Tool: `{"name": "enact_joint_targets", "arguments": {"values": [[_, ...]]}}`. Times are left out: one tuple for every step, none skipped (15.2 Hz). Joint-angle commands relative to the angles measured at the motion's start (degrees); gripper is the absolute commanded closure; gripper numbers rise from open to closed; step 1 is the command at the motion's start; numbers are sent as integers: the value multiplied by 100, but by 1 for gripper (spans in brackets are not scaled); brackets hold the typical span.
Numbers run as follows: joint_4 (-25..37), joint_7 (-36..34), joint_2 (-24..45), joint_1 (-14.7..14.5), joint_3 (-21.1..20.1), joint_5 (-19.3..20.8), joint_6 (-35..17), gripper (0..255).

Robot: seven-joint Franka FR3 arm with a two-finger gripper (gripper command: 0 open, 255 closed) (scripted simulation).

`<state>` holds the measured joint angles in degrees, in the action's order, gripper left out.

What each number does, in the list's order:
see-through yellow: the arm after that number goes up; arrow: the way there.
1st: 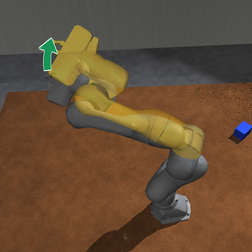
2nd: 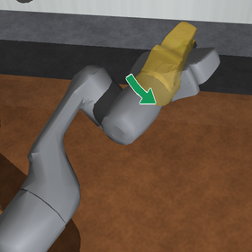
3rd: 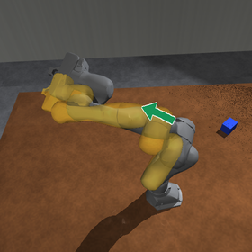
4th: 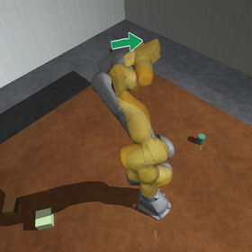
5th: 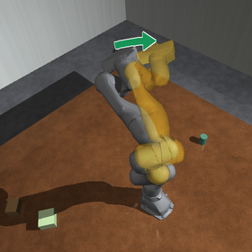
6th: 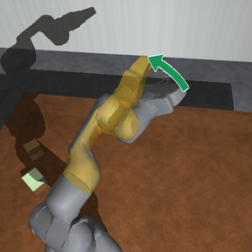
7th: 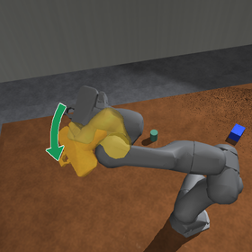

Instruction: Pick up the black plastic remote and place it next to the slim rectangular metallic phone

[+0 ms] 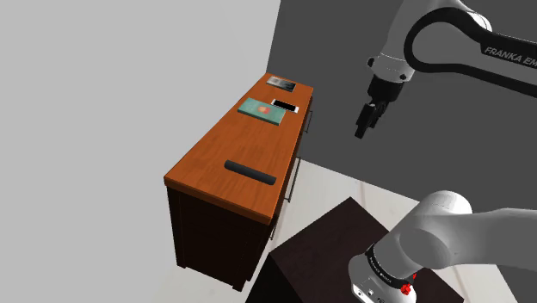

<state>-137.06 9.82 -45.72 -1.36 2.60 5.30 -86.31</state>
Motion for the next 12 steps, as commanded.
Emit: {"name": "enact_joint_targets", "arguments": {"values": [[0,0,0,0,0,0,0,0],[-66,7,109,-51,-19,-46,-183,0],[-125,16,224,-103,-37,-92,-366,0],[-178,25,346,-156,-57,-138,-549,0],[-224,37,473,-209,-77,-183,-732,0],[-264,50,607,-263,-98,-229,-914,0],[-296,64,745,-316,-119,-274,-1095,0],[-322,79,890,-370,-141,-318,-1275,0],[-341,97,1039,-423,-164,-364,-1454,0],[-353,116,1193,-476,-189,-409,-1630,0],[-358,136,1351,-529,-213,-453,-1805,0],[-357,158,1514,-581,-239,-498,-1978,0]]}}
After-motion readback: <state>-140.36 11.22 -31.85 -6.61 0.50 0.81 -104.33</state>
